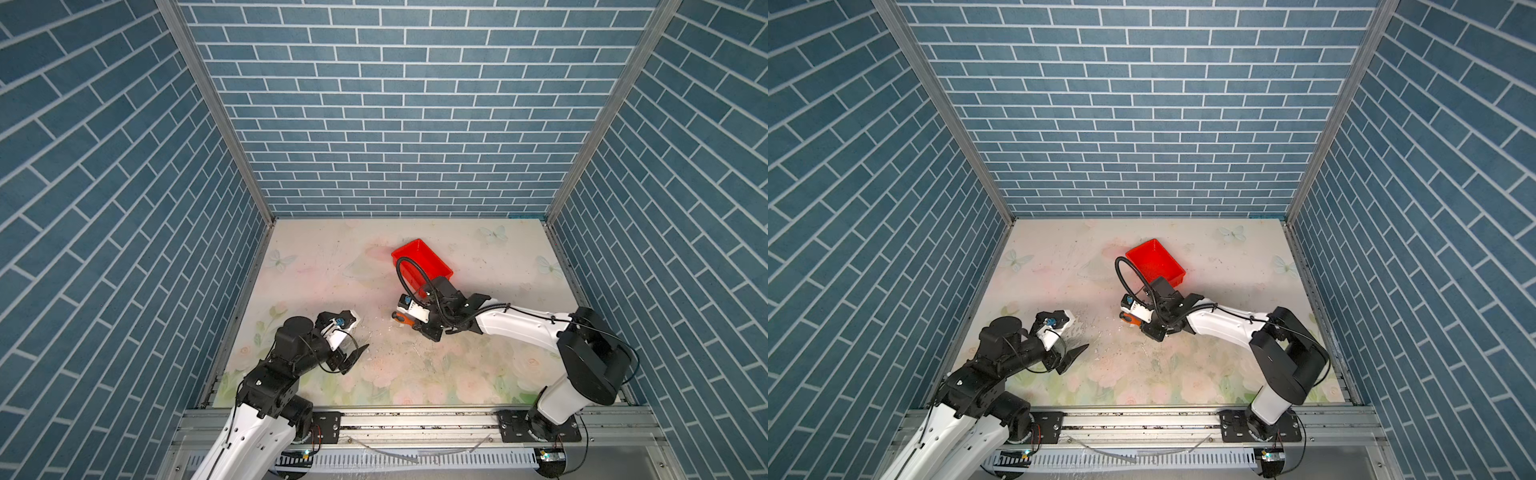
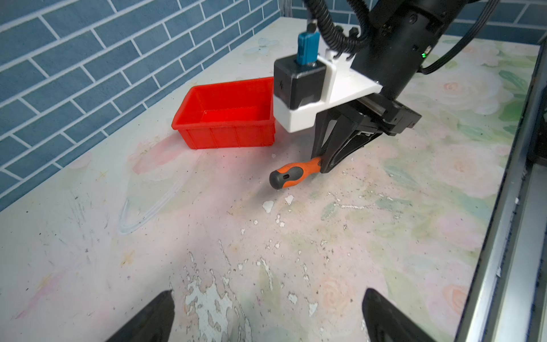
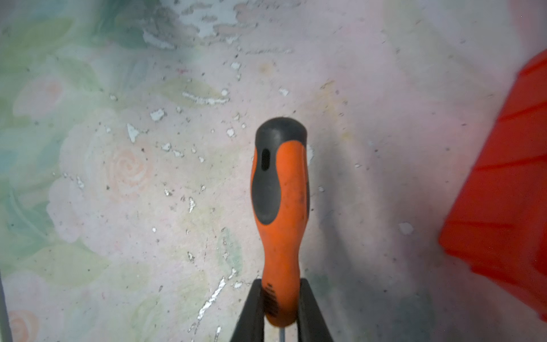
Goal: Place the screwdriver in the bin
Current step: 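Lift the screwdriver with the right gripper and carry it over the red bin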
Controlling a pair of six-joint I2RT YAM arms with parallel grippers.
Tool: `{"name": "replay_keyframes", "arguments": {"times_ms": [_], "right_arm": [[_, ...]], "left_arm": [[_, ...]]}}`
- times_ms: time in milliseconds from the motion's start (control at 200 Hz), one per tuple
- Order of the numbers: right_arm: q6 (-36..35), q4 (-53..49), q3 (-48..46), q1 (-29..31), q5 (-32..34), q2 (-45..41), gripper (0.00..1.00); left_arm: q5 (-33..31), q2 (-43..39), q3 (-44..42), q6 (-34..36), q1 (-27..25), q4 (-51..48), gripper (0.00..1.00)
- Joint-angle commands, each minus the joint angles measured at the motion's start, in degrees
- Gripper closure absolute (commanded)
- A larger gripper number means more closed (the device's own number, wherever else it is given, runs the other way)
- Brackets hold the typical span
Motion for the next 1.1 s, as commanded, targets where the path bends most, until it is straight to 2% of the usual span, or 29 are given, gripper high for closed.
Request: {"name": "replay_keyframes", "arguments": {"times_ms": [0, 115, 290, 470, 615, 850, 1095], "right_arm": [[4.7, 2.8, 1.9, -1.9, 4.9, -3.3, 1.0], [8.6, 5.1, 3.6, -4.8, 6.5, -4.4, 1.0], [15.3, 8.4, 7.0, -10.4, 8.7, -2.4, 1.0], [21.4, 7.8, 13.2, -14.3, 8.7, 3.6, 1.0], [24.6, 8.5, 18.6, -15.0, 9.0, 10.0, 1.0], [29.1, 10.0, 25.8, -15.1, 10.9, 19.8, 1.0], [28.9, 10.4, 30.2, -15.1, 11.7, 26.7, 1.0]], "left_arm": [[0.3, 2.7, -1.4, -3.5, -0.9, 10.2, 0.0], [-0.2, 8.2, -1.6, -4.1, -2.4, 16.8, 0.0], [-6.8, 19.3, -0.8, -3.5, -6.7, 26.5, 0.0], [-11.2, 30.8, 0.2, -4.6, -9.8, 39.4, 0.0], [-10.9, 37.6, 2.8, -5.3, -11.9, 42.5, 0.0], [-11.4, 37.9, 2.2, -6.3, -12.9, 42.2, 0.0], [-12.7, 35.1, 1.6, -6.1, -13.2, 40.2, 0.0]]}}
